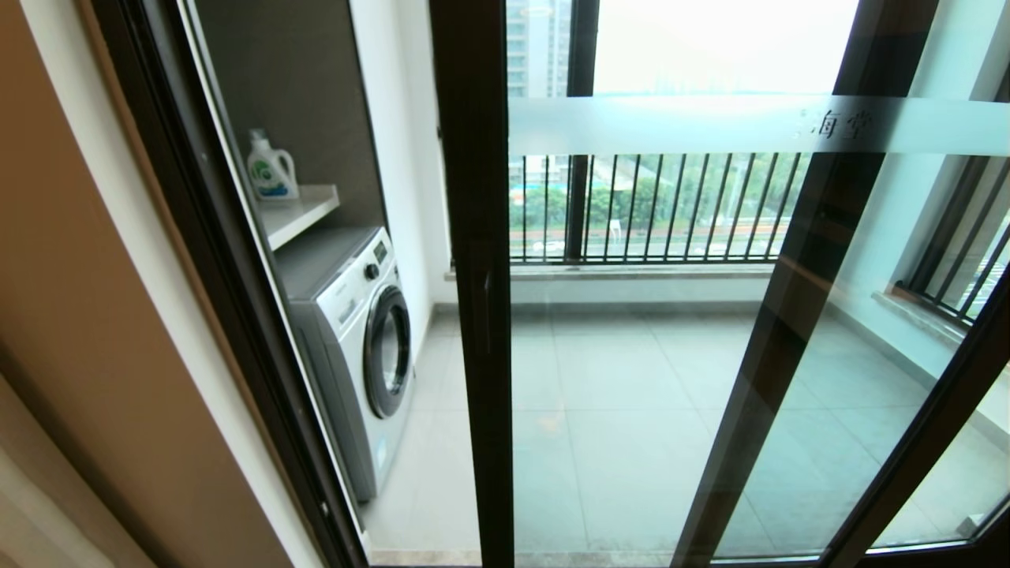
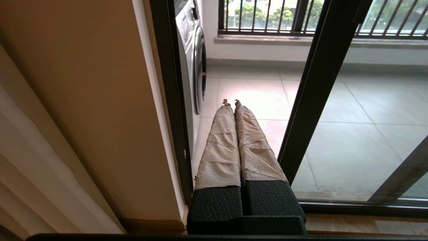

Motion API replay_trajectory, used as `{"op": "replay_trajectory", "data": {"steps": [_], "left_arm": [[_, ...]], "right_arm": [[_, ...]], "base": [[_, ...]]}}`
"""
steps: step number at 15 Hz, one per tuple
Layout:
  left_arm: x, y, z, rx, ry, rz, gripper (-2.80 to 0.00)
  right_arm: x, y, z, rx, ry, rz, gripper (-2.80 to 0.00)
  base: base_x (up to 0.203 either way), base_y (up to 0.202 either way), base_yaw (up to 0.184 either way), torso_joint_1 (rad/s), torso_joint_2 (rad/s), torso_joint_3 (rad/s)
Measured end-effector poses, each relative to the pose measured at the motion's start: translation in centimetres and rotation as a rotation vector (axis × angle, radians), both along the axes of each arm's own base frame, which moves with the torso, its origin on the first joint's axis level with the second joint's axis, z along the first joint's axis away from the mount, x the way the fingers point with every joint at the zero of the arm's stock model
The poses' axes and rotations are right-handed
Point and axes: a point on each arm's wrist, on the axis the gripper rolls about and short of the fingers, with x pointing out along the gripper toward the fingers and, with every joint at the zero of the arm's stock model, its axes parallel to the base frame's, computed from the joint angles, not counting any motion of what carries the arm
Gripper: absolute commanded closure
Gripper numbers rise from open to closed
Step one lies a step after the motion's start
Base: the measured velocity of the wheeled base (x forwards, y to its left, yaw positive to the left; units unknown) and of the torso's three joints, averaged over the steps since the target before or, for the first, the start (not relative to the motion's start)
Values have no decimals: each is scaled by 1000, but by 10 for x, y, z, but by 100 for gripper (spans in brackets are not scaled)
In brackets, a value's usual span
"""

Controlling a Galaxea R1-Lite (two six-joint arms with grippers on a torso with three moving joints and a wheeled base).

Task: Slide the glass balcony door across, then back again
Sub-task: Close the slid door

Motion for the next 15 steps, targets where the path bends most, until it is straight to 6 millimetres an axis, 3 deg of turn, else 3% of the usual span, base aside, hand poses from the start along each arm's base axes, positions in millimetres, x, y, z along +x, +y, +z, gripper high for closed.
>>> {"op": "replay_trajectory", "data": {"steps": [6,9,15], "left_arm": [[0,0,0,0,-2,0,0],[0,0,0,0,-2,0,0],[0,0,0,0,-2,1,0]], "right_arm": [[45,-1,-71,-76,117,-62,0],[50,-1,-84,-117,154,-64,0],[50,-2,-86,-15,167,-76,0]], "base": [[0,0,0,0,0,0],[0,0,0,0,0,0],[0,0,0,0,0,0]]}}
